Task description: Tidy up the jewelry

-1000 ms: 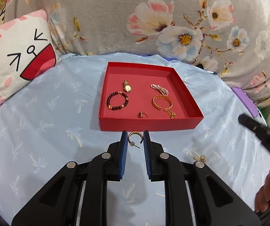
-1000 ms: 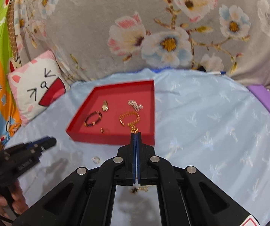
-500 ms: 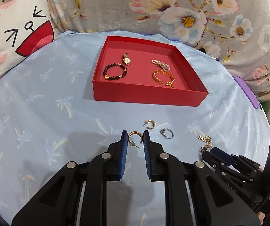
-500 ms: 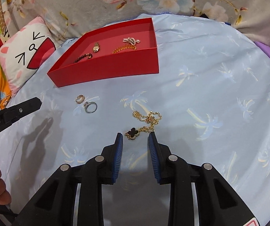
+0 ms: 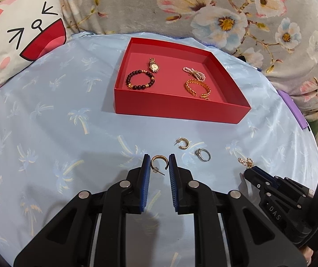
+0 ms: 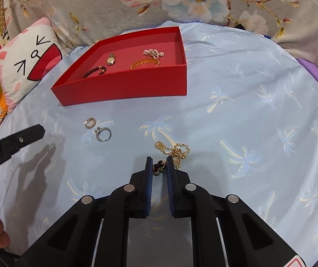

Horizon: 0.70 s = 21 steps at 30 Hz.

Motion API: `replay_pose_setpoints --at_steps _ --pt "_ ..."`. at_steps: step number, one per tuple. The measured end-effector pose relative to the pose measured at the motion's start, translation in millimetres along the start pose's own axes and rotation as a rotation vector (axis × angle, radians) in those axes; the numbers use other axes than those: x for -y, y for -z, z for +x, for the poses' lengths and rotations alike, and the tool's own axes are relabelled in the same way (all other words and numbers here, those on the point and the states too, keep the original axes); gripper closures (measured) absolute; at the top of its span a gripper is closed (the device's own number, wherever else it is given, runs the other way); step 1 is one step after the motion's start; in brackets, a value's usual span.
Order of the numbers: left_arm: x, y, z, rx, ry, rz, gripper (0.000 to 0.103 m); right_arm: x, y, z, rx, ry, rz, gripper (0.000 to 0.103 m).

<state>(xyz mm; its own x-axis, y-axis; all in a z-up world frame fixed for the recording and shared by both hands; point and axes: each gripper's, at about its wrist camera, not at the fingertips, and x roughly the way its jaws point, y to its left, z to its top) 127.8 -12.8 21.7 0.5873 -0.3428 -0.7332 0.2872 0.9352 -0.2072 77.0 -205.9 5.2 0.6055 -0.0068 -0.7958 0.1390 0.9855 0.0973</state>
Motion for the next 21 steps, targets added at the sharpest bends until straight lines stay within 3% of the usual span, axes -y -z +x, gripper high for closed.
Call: replay_pose_setpoints --at_steps 10,21 --pt "10 -24 -19 0.050 0.013 0.030 0.087 0 -50 -52 0.141 -0.041 -0.001 0.092" --pt "30 -117 -49 0.184 0.022 0.128 0.087 -23 -151 -100 0.313 -0.091 -0.077 0.092"
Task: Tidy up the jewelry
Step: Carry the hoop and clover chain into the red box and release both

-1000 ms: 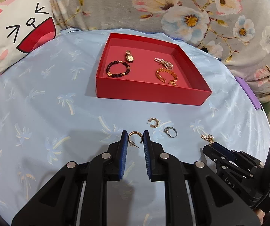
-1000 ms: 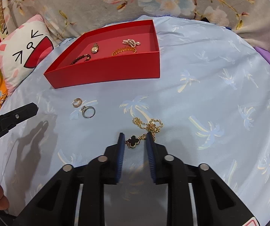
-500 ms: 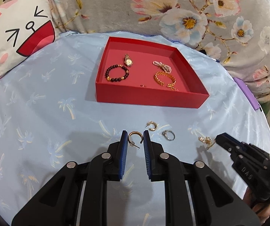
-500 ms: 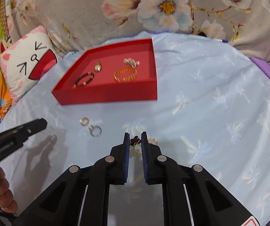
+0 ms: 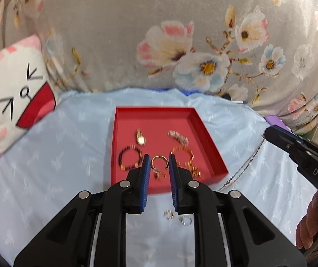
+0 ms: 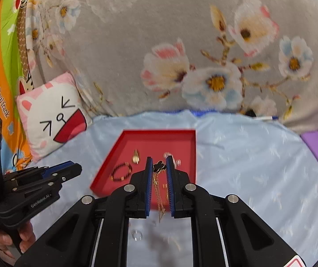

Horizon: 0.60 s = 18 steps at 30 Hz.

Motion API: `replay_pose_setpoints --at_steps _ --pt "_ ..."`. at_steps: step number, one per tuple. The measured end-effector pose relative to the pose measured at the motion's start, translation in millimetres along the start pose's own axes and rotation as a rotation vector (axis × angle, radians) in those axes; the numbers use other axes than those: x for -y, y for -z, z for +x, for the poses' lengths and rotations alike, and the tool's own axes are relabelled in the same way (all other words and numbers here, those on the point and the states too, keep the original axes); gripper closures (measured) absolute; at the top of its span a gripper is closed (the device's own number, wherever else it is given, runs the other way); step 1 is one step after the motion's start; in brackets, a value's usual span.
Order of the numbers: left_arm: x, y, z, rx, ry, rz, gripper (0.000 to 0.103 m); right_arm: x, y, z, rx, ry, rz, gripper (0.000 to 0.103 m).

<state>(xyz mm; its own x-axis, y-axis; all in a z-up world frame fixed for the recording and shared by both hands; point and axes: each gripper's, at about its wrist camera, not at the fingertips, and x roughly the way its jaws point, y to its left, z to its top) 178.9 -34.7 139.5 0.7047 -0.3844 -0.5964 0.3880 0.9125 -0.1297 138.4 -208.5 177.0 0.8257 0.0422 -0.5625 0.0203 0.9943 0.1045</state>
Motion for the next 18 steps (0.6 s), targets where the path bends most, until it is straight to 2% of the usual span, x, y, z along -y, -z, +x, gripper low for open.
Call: replay_pose_setpoints --at_steps 4,8,13,18 --pt "3 -31 9 0.026 -0.008 0.029 0.087 -7 -31 15 0.031 -0.001 -0.019 0.092" --pt "5 -54 32 0.027 0.003 0.045 0.087 -9 -52 46 0.021 -0.010 -0.021 0.092" --pt "1 -64 76 -0.023 -0.003 0.043 0.087 -3 -57 87 -0.018 -0.003 -0.009 0.092" --pt "-5 -59 121 -0.089 -0.007 0.032 0.087 13 -50 126 -0.065 0.022 0.008 0.092"
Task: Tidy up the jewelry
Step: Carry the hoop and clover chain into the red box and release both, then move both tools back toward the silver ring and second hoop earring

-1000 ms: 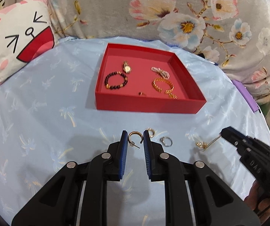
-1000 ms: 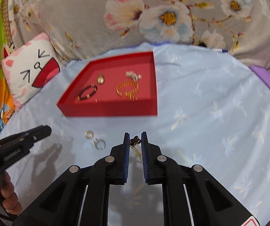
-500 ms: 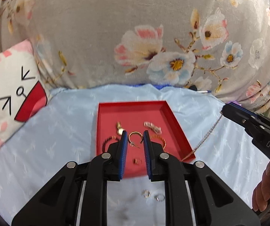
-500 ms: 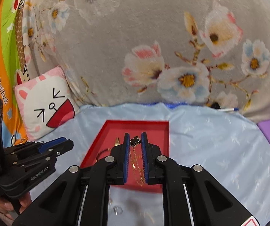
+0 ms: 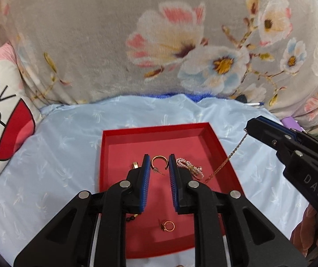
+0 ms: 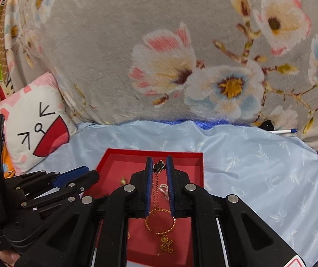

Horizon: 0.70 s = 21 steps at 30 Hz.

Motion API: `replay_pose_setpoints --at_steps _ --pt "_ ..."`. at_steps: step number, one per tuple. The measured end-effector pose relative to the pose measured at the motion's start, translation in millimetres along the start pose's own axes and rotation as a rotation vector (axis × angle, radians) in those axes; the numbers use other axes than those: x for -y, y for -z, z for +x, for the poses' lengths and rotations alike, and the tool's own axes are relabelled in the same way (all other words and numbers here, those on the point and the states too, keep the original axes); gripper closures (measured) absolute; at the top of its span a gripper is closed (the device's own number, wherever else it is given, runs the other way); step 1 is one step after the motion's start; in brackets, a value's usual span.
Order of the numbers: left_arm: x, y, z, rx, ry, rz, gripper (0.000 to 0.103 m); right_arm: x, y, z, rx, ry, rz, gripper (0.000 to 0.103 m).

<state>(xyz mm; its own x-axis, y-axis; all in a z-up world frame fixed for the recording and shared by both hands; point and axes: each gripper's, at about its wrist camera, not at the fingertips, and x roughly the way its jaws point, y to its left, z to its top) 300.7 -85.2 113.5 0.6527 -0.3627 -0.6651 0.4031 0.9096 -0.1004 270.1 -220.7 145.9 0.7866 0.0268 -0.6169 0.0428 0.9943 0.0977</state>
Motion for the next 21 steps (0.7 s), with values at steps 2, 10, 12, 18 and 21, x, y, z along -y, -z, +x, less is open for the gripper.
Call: replay_pose_setpoints --at_steps 2,10,12,18,21 --pt "-2 2 18 -0.028 0.004 -0.009 0.087 5 2 14 -0.019 0.012 0.003 0.092" --pt "-6 15 69 -0.107 0.013 -0.039 0.087 22 19 54 -0.072 0.028 0.025 0.092" --pt "-7 17 77 -0.123 0.012 -0.042 0.087 23 24 61 -0.086 0.029 0.025 0.092" --pt "-12 20 85 -0.131 0.017 -0.051 0.075 26 33 71 -0.090 0.036 0.039 0.088" --pt "-18 20 81 -0.119 0.005 -0.079 0.052 27 33 67 -0.080 0.031 0.046 0.079"
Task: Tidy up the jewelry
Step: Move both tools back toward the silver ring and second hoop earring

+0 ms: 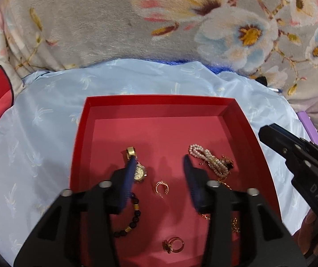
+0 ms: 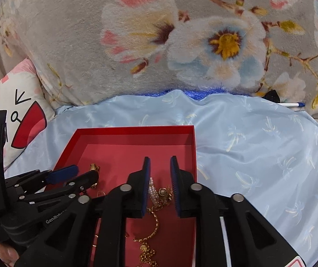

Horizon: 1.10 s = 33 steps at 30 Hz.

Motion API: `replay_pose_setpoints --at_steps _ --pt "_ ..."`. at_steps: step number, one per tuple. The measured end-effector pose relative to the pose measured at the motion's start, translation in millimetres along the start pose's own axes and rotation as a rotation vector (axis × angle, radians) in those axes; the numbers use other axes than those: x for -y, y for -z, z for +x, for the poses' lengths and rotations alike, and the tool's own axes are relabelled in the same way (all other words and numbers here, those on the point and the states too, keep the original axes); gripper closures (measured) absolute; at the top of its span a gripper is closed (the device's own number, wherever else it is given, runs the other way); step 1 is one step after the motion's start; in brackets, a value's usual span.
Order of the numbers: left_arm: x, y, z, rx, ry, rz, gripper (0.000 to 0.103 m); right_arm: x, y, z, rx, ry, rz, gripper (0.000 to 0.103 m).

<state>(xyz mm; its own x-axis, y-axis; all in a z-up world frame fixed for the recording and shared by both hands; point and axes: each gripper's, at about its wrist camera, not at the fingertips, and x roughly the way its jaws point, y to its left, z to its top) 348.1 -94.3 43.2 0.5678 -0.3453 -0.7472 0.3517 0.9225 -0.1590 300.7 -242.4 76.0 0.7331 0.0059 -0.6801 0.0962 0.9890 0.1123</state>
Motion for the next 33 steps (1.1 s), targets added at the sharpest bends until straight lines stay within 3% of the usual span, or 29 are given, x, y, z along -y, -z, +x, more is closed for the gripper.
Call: replay_pose_setpoints --at_steps 9,17,28,33 --pt "-17 8 -40 0.082 -0.018 -0.053 0.052 -3 12 -38 0.046 -0.029 0.005 0.077" --pt "-13 52 -83 0.116 -0.028 -0.031 0.052 -17 69 -80 0.051 -0.016 -0.030 0.073" --pt "-11 137 -105 0.060 -0.060 -0.026 0.052 -35 167 -103 -0.086 -0.039 -0.036 0.073" --pt "-16 170 -100 0.013 -0.076 -0.057 0.052 -44 186 -97 -0.130 -0.052 -0.042 0.073"
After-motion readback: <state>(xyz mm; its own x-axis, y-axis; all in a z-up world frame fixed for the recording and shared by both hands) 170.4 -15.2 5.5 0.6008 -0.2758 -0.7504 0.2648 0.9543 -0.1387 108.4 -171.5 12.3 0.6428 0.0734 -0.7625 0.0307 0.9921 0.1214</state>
